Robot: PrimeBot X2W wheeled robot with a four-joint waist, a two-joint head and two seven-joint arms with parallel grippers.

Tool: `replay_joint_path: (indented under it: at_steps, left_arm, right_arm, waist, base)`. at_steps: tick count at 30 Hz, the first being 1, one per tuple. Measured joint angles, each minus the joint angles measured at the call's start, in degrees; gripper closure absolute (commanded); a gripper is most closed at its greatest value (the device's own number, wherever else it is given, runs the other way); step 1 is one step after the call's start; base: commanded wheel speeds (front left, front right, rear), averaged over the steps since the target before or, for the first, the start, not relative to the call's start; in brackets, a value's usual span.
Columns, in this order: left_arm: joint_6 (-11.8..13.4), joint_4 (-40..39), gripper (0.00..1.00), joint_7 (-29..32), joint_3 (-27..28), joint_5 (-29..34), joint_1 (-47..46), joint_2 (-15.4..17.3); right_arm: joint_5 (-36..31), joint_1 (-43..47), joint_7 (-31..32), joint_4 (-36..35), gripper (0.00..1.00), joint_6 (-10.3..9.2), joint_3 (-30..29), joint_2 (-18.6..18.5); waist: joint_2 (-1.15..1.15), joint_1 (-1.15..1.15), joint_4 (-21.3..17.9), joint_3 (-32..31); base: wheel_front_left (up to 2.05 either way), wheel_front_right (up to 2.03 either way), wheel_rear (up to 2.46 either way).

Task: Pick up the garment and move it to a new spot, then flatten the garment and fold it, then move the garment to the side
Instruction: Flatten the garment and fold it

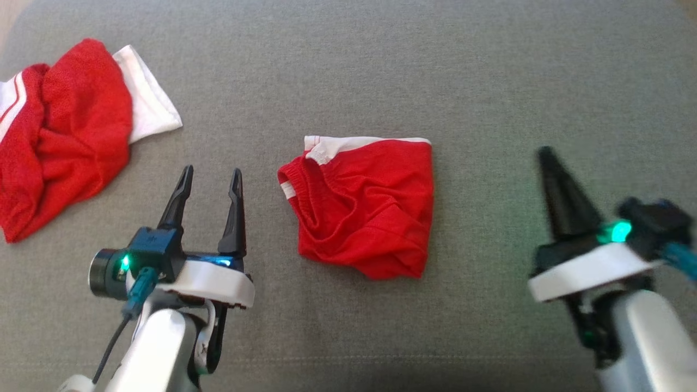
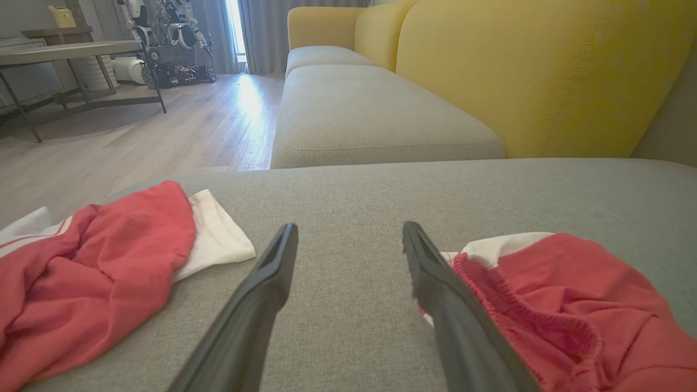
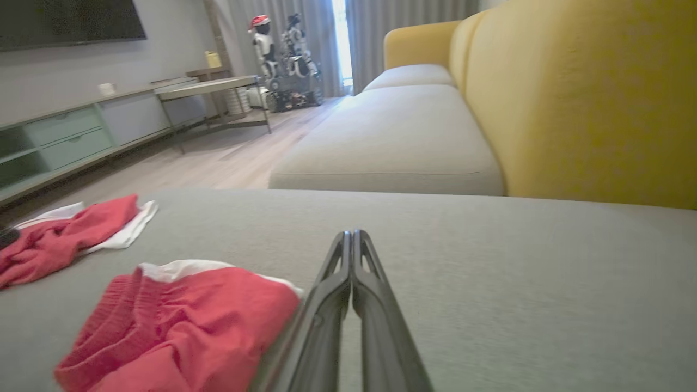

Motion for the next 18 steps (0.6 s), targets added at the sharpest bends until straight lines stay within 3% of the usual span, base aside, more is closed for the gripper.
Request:
replay_joint_path:
  at_steps: [9,18]
  left_arm:
    - [-0.3,0.0,0.0,0.0,-1.0,0.0,-2.0,-0.2]
    - [-0.5,0.7,0.0,-0.1,-1.8,0.0,-2.4,-1.0]
  right_arm:
    - [2.4,-9.2,1.2,7.6,1.0,0.0,18.0,0.6]
    - [5.5,-12.3,4.5,18.5,1.0,0.0,25.8,0.7]
  waist:
    - [0.0,0.0,2.0,1.6]
    - [0.0,0.0,4.5,2.6]
  base:
    - [0.0,0.0,0.0]
    - [0.0,0.0,0.0]
